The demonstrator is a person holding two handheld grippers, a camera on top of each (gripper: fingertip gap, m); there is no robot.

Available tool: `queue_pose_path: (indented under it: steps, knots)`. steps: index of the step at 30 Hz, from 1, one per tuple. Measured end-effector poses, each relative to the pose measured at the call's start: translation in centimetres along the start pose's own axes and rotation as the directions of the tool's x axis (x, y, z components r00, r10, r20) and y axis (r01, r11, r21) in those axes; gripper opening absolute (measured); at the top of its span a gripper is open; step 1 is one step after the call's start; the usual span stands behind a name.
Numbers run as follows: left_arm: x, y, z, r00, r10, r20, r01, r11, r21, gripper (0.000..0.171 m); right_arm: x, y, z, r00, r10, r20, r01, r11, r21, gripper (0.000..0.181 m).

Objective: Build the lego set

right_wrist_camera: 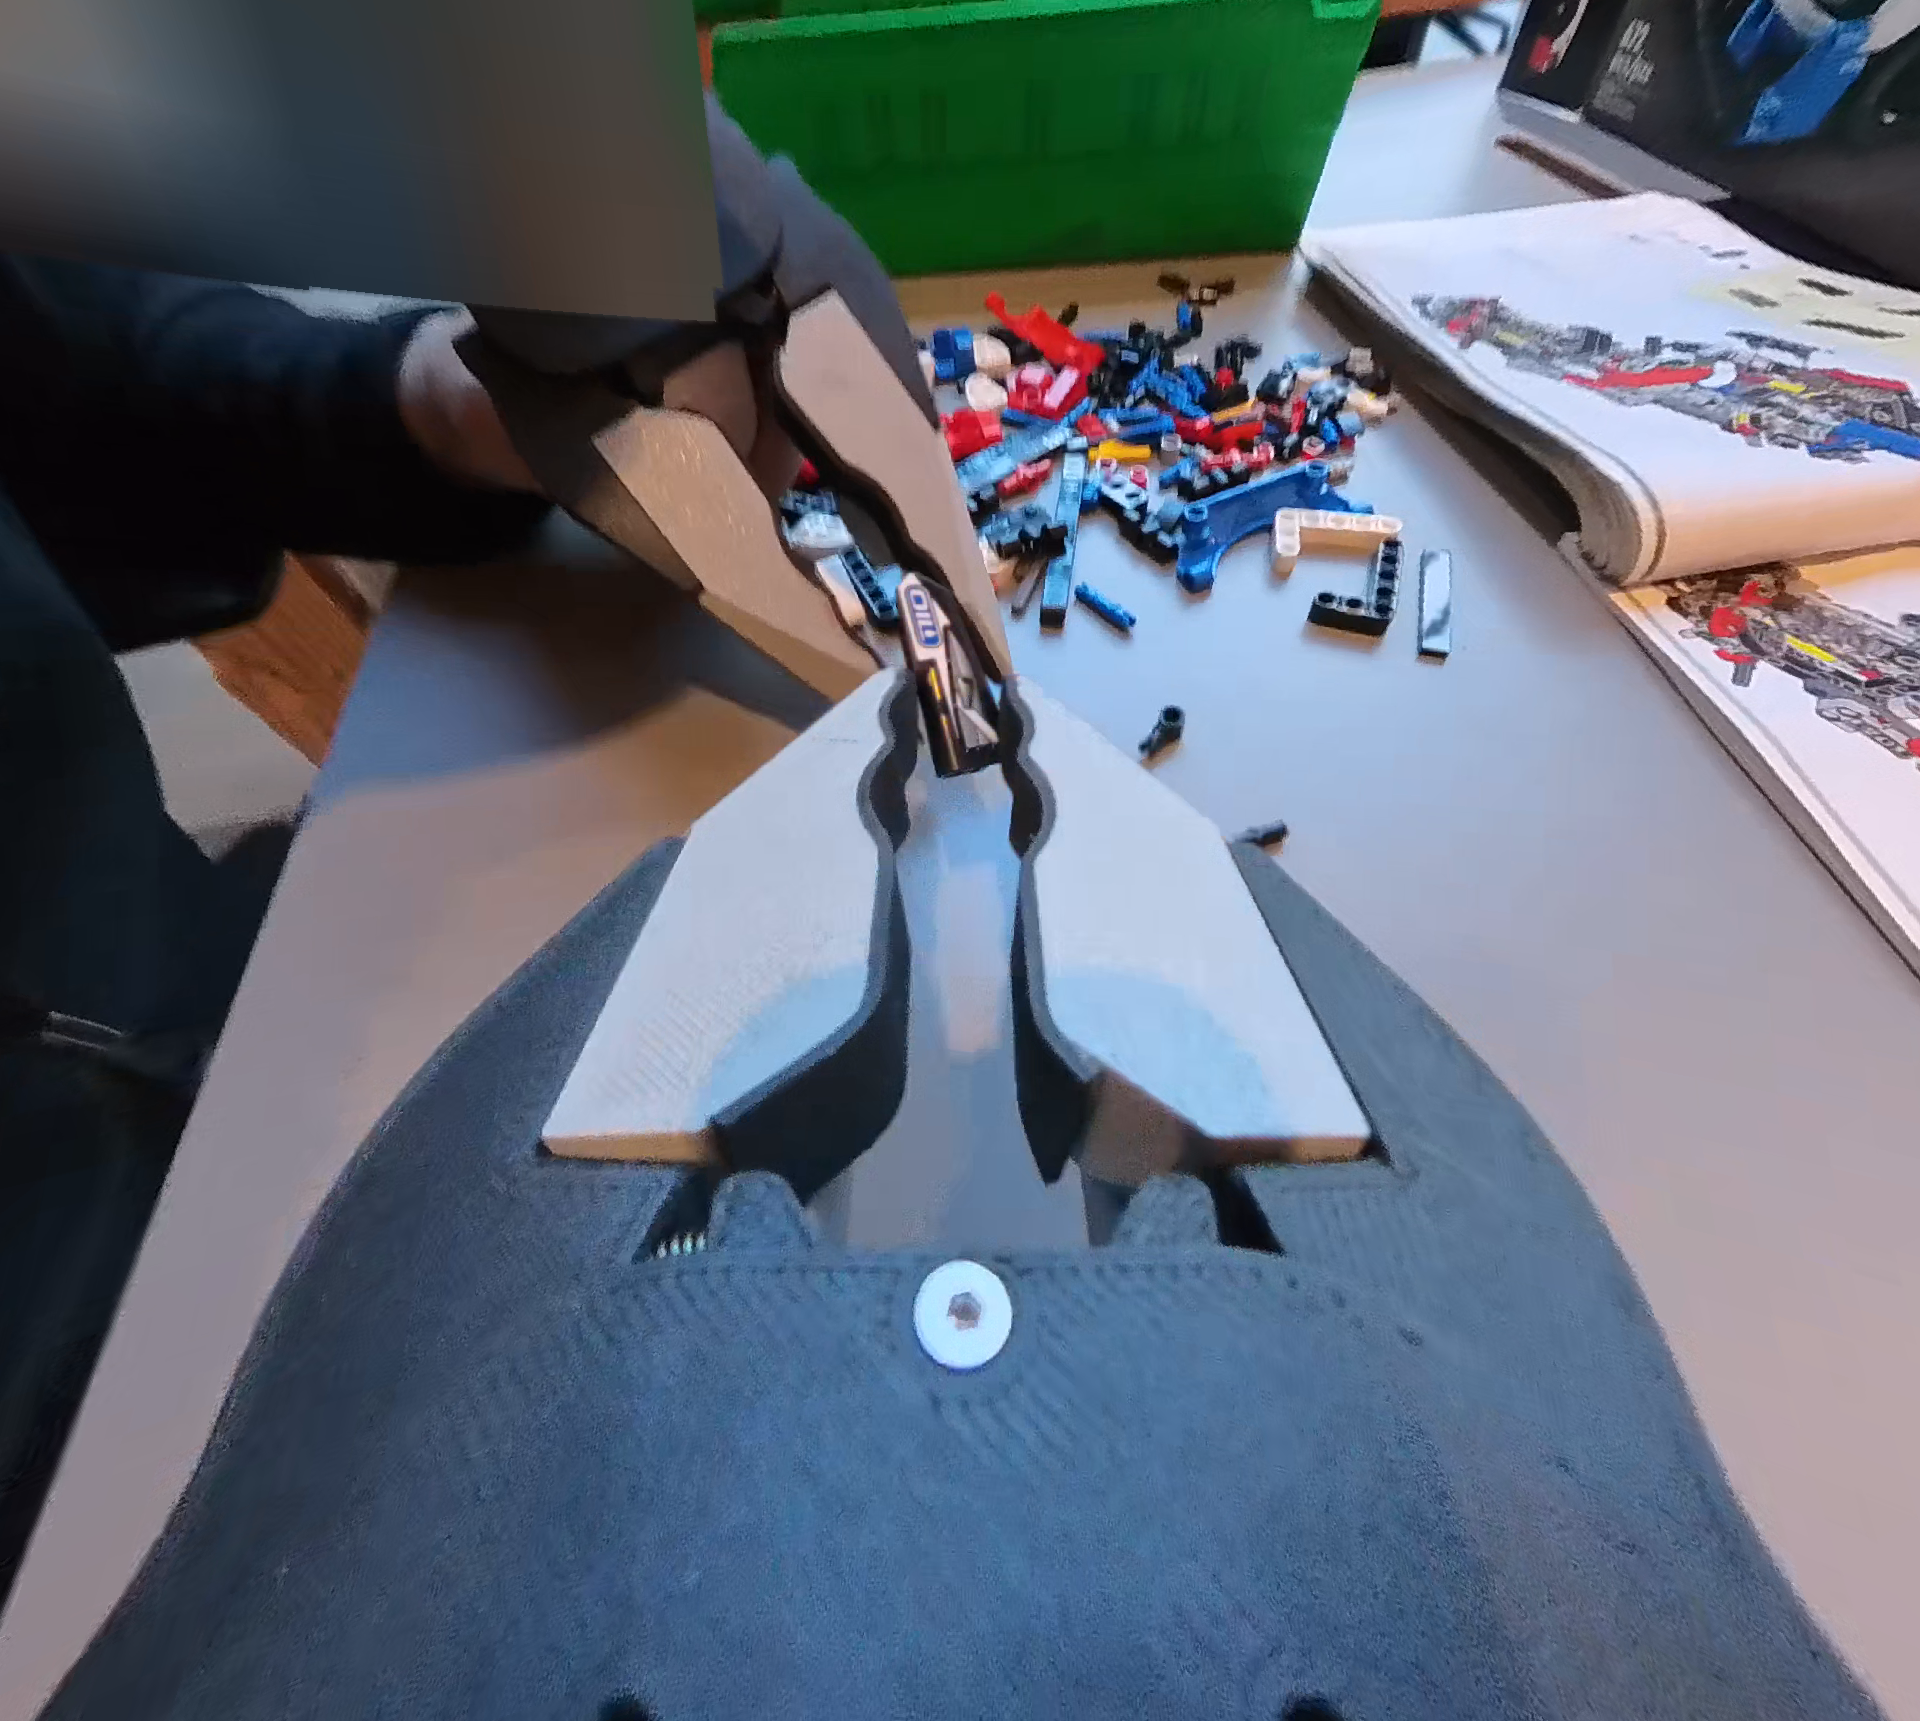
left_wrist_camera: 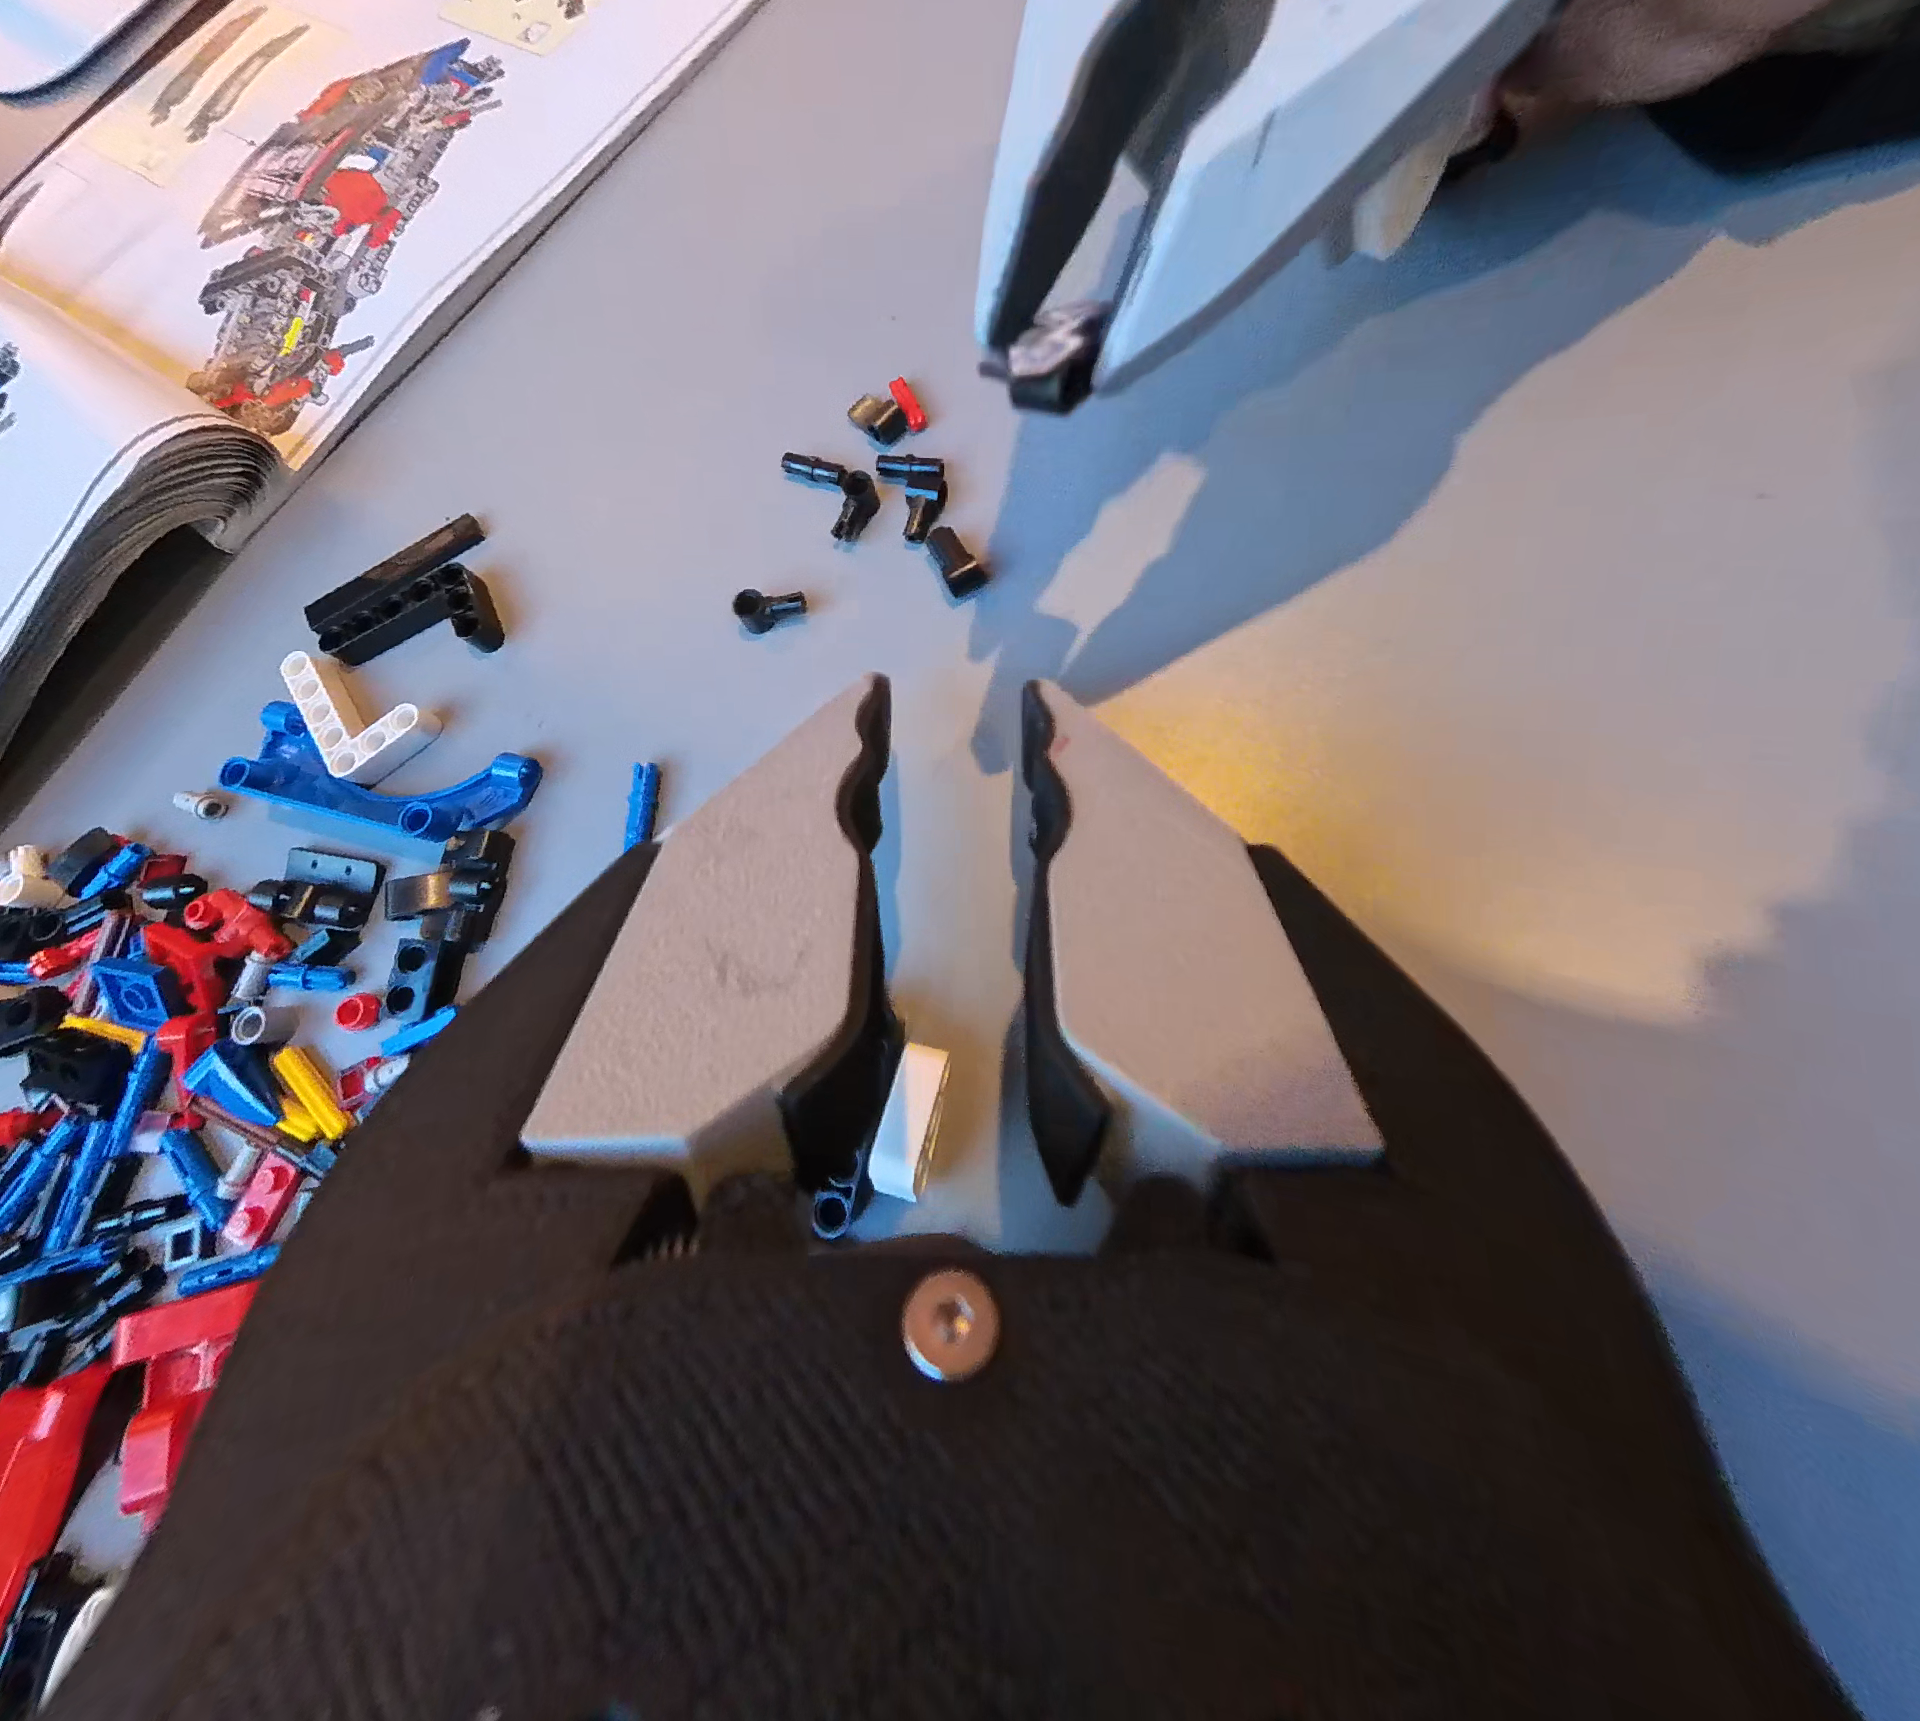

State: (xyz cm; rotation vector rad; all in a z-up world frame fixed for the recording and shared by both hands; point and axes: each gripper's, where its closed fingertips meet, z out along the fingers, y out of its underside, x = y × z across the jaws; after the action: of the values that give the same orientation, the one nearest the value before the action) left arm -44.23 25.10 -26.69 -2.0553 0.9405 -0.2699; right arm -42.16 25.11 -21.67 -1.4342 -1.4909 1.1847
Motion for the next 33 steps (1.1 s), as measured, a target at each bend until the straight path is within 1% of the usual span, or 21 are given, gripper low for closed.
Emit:
queue_pose_path:
  steps: [1,4,8,11,14,17,20,23,25,27,30,31,33]
  knots:
    - [0.1,-0.2,-0.1,1.0,-0.003,-0.003,0.003,1.0,0.009,0.022,-0.1,-0.7,-0.2,1.0,0.025,0.018,-0.026,0.999,0.04,0.012]
    - [0.2,-0.5,-0.2,1.0,-0.01,-0.012,0.011,0.999,0.032,0.021,-0.3,-2.6,-0.6,0.99,0.112,0.086,-0.125,0.979,0.16,0.012]
    - [0.4,-0.8,-0.4,0.999,-0.029,-0.039,0.031,0.998,0.049,0.022,0.4,-3.9,-1.0,0.971,0.192,0.141,-0.222,0.946,0.235,0.012]
    - [0.5,-1.4,-0.7,0.996,-0.06,-0.066,0.066,0.994,0.089,0.022,1.2,-4.5,-1.3,0.962,0.222,0.158,-0.26,0.924,0.281,0.012]
    - [-0.3,-1.3,-0.6,0.995,-0.088,-0.049,0.092,0.991,0.095,0.021,2.0,-5.7,-1.8,0.955,0.226,0.192,-0.282,0.89,0.359,0.011]
    - [-0.6,-1.5,-0.5,0.993,-0.103,-0.054,0.109,0.985,0.132,0.021,3.5,-6.7,-2.0,0.958,0.222,0.18,-0.28,0.857,0.432,0.011]
    - [-0.8,-2.7,-1.2,0.982,-0.161,-0.095,0.179,0.96,0.216,0.021,4.7,-7.0,-1.7,0.958,0.228,0.172,-0.283,0.845,0.454,0.011]
    - [-0.7,-3.8,-2.2,0.963,-0.214,-0.161,0.254,0.922,0.293,0.022,5.1,-6.5,-1.2,0.964,0.222,0.146,-0.264,0.863,0.432,0.011]
    - [-0.1,-4.0,-2.4,0.94,-0.254,-0.226,0.315,0.901,0.298,0.023,5.1,-6.0,-0.9,0.968,0.216,0.126,-0.249,0.877,0.41,0.011]
    - [0.6,-3.9,-2.1,0.917,-0.286,-0.278,0.362,0.89,0.277,0.024,5.0,-5.8,-1.0,0.968,0.217,0.125,-0.249,0.881,0.401,0.011]
    - [1.8,-4.1,-2.0,0.89,-0.299,-0.345,0.393,0.886,0.247,0.027,4.7,-5.8,-1.5,0.966,0.223,0.13,-0.257,0.876,0.408,0.011]
    - [1.9,-4.2,-2.0,0.897,-0.288,-0.335,0.381,0.888,0.256,0.028,4.6,-5.9,-1.7,0.966,0.224,0.129,-0.258,0.873,0.414,0.011]
    - [1.4,-4.3,-2.1,0.929,-0.255,-0.27,0.329,0.903,0.277,0.029,4.5,-6.2,-2.0,0.965,0.225,0.135,-0.262,0.861,0.435,0.011]
